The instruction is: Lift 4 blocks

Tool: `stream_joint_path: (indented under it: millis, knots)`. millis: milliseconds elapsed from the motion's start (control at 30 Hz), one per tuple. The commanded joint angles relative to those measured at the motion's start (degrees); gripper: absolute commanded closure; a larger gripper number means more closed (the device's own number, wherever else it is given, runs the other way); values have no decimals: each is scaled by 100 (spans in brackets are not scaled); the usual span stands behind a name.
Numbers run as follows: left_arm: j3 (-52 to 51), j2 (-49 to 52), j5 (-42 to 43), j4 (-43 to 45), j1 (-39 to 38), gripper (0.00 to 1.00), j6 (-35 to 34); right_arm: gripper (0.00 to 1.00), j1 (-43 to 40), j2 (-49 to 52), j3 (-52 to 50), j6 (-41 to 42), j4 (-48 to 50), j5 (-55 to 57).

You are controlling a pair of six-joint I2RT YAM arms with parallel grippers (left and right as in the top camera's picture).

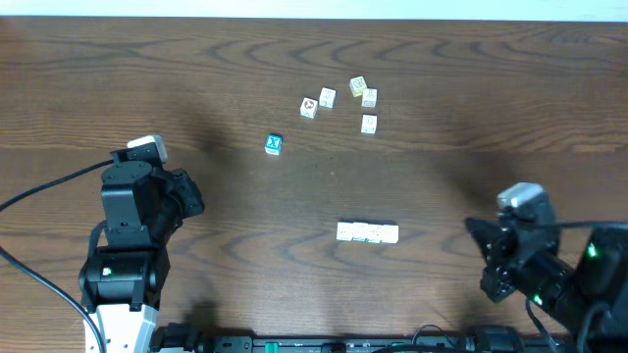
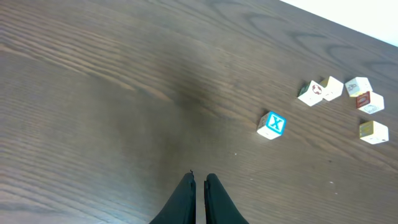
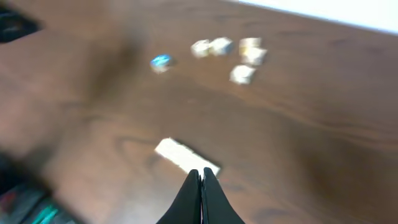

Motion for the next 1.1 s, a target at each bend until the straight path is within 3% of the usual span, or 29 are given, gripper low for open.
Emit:
stream_joint_path:
  millis: [0, 267, 733, 833, 1067]
  knots:
    - [-13, -42, -120, 22, -17, 92, 52, 99, 46, -227, 50, 708, 216, 1482]
    - [-13, -42, -122, 103, -17, 92, 52, 99, 380, -280, 50, 789, 1021, 1648]
    - [-13, -42, -376, 98, -17, 92, 50, 99, 3866, -282, 179, 986, 780, 4264]
    - [-13, -42, -374, 92, -17, 92, 50, 99, 3963, -284, 195, 1574, 678, 4760]
    - [-13, -42, -374, 94, -17, 92, 59, 99, 3762, -282, 195, 2632, 496, 4594]
